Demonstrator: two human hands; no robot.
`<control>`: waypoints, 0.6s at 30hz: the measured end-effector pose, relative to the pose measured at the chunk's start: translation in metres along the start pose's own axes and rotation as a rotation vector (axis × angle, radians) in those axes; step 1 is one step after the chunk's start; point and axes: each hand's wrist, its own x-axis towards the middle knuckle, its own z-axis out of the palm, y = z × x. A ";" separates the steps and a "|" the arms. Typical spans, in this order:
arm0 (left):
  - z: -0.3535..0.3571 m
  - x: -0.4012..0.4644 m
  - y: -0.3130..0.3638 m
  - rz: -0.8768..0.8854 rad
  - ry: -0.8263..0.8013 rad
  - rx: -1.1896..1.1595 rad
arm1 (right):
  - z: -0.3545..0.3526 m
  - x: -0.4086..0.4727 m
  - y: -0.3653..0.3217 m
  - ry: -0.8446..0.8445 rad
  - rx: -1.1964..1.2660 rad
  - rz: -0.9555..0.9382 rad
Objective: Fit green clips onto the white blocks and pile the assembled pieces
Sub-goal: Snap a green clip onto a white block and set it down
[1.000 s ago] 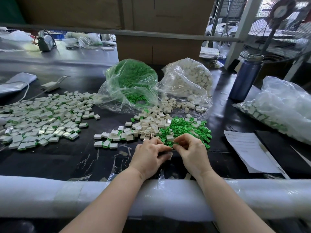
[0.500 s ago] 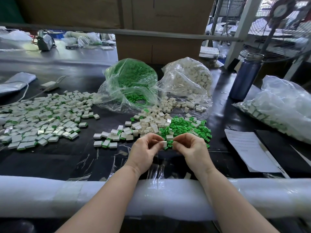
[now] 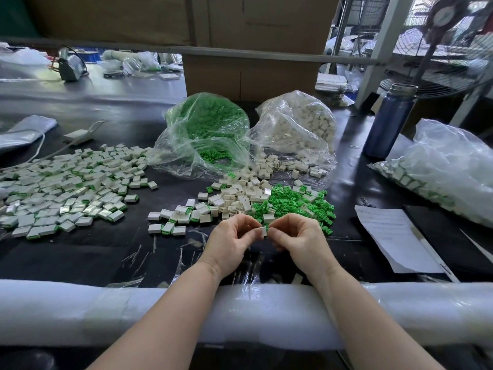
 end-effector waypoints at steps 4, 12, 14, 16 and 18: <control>0.000 0.000 0.000 -0.004 -0.010 0.000 | 0.002 0.000 0.000 -0.013 0.006 -0.004; 0.001 0.000 0.000 -0.027 -0.019 0.058 | 0.002 0.000 0.000 -0.033 -0.056 -0.007; 0.001 0.000 0.000 -0.040 -0.024 0.088 | 0.002 0.000 0.000 -0.041 -0.050 0.001; 0.002 0.000 0.000 -0.046 -0.030 0.115 | 0.003 0.000 -0.001 -0.046 -0.046 0.004; 0.002 0.000 -0.001 -0.045 -0.030 0.134 | 0.002 0.001 -0.002 -0.057 -0.060 0.003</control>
